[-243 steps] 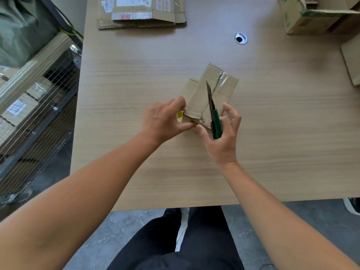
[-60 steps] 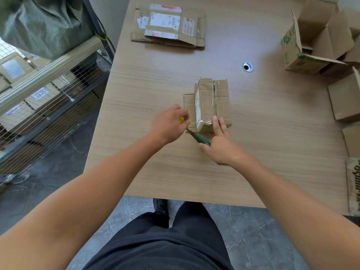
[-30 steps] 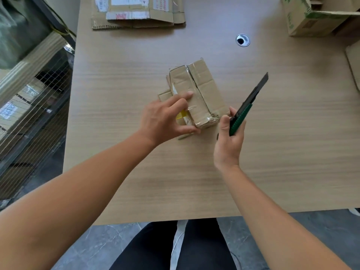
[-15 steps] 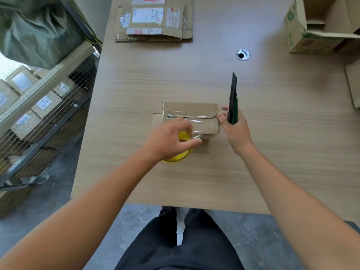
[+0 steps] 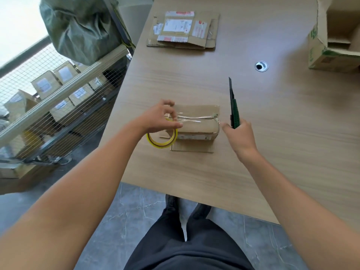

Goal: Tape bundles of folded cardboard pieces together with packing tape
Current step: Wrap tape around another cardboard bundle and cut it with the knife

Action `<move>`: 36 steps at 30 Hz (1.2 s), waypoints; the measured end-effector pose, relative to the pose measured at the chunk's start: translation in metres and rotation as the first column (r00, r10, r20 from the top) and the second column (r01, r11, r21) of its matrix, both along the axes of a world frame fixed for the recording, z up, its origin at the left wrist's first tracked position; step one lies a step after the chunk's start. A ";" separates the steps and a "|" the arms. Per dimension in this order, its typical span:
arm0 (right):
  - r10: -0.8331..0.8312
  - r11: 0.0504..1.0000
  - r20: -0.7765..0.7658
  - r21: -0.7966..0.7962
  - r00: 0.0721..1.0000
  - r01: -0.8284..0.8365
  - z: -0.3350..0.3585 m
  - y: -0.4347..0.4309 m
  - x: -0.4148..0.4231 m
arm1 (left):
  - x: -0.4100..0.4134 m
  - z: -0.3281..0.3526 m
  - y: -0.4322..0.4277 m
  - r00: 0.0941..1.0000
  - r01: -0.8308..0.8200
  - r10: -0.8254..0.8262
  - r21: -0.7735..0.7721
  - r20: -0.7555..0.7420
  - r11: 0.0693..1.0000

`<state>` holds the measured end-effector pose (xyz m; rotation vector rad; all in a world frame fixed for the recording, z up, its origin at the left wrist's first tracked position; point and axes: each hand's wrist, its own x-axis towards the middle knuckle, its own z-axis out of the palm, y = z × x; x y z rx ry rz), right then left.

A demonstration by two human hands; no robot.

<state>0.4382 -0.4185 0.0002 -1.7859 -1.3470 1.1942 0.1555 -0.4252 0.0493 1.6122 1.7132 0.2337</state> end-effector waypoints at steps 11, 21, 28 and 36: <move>-0.091 0.988 -0.404 -0.151 0.910 0.032 -0.007 -0.048 -0.021 | 0.064 0.008 -0.069 0.904 -0.222 0.279 -0.202 0.323 0.954; 0.116 0.989 -0.057 0.100 0.992 -0.110 0.038 -0.034 0.018 | 0.083 0.029 -0.078 0.965 -0.238 0.244 -0.063 0.100 0.969; 0.136 0.947 -0.615 -0.150 0.776 -0.285 0.084 -0.075 0.016 | 0.100 0.068 -0.078 0.978 -0.080 0.060 0.088 0.202 0.993; 0.191 0.976 -0.482 0.005 0.855 -0.216 0.098 -0.085 0.024 | 0.115 0.072 -0.089 0.974 0.003 -0.040 0.162 0.223 0.987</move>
